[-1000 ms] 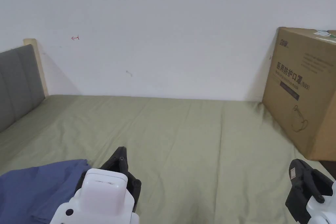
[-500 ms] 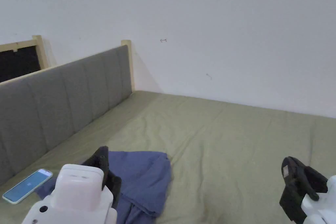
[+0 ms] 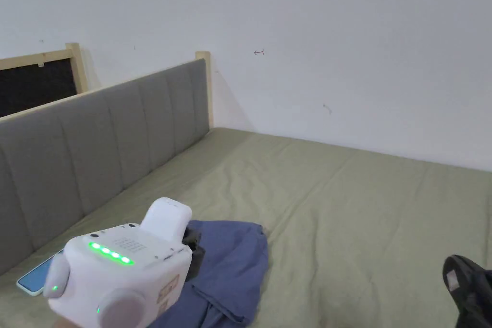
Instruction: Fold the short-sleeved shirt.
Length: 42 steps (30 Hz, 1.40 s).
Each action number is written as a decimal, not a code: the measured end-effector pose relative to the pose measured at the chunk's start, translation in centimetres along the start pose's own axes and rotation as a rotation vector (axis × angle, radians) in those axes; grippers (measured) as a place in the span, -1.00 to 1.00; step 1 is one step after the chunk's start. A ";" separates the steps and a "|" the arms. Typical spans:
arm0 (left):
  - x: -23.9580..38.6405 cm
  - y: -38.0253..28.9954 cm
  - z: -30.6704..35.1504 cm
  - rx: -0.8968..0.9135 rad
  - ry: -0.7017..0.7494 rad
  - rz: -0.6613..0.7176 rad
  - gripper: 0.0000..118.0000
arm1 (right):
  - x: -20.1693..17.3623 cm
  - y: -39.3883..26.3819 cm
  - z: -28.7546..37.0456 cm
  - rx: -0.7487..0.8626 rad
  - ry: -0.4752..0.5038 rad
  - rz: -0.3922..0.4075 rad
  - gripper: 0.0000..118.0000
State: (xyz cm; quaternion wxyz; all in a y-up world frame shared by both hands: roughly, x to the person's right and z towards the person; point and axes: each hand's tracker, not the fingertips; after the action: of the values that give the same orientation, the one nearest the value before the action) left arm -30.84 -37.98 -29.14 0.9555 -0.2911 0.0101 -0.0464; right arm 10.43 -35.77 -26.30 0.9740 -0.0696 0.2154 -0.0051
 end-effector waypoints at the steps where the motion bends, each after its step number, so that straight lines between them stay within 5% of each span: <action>1: -1.0 -0.3 -3.1 -0.097 -0.059 0.063 -0.78 | 0.8 -0.4 0.2 -0.018 -0.023 0.002 -1.00; 2: -1.7 -0.7 -5.8 -0.182 -0.083 0.118 -0.43 | 1.6 -0.7 0.4 -0.034 -0.040 -0.002 -1.00; 3: -2.5 -1.4 -8.7 -0.271 -0.094 0.180 0.14 | 2.3 -1.0 0.6 -0.055 -0.058 -0.011 -1.00; 7: -4.4 -4.5 -16.8 -0.428 -0.017 0.265 0.97 | 4.8 -2.0 0.7 -0.125 -0.127 -0.029 -1.00; 8: -4.4 -4.4 -18.5 -0.371 -0.005 0.275 0.85 | 5.3 -2.2 0.7 -0.135 -0.140 -0.030 -1.00; 12: -4.6 -5.4 -24.4 -0.430 0.010 0.328 0.90 | 6.4 -3.5 0.2 -0.195 -0.172 -0.038 -1.00; 16: -2.3 -7.2 -27.2 -0.687 -0.039 0.253 0.99 | 6.6 -4.7 -1.1 -0.283 -0.173 -0.060 -1.00; 21: -1.2 -7.5 -24.6 -0.554 -0.004 0.266 1.00 | 6.6 -6.1 -2.4 -0.326 -0.158 -0.129 -1.00; 24: -0.9 -6.9 -22.5 -0.511 0.024 0.262 0.74 | 6.5 -6.4 -2.7 -0.347 -0.154 -0.159 -1.00; 25: -0.7 -6.8 -21.6 -0.497 0.041 0.250 0.33 | 6.5 -6.3 -2.7 -0.351 -0.151 -0.166 -1.00; 27: -1.6 -6.5 -20.0 -0.419 0.041 0.268 -0.93 | 6.6 -6.0 -2.1 -0.341 -0.145 -0.176 -1.00; 32: -4.4 -4.7 -14.4 -0.356 0.003 0.350 -0.94 | 7.3 -4.6 0.6 -0.275 -0.141 -0.186 -1.00; 39: -5.9 4.8 -2.9 -0.012 0.047 0.159 -0.94 | 9.1 -3.5 4.8 -0.200 -0.172 -0.214 -1.00; 42: -3.3 10.3 2.3 0.091 -0.042 0.144 -0.94 | 9.6 -3.5 6.1 -0.182 -0.184 -0.237 -1.00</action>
State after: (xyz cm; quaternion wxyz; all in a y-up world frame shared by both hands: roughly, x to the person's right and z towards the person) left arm -33.20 -27.93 -33.00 0.9686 -0.2469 0.0086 0.0282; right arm 21.77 -38.82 -24.33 0.9718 -0.1828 0.1154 -0.0939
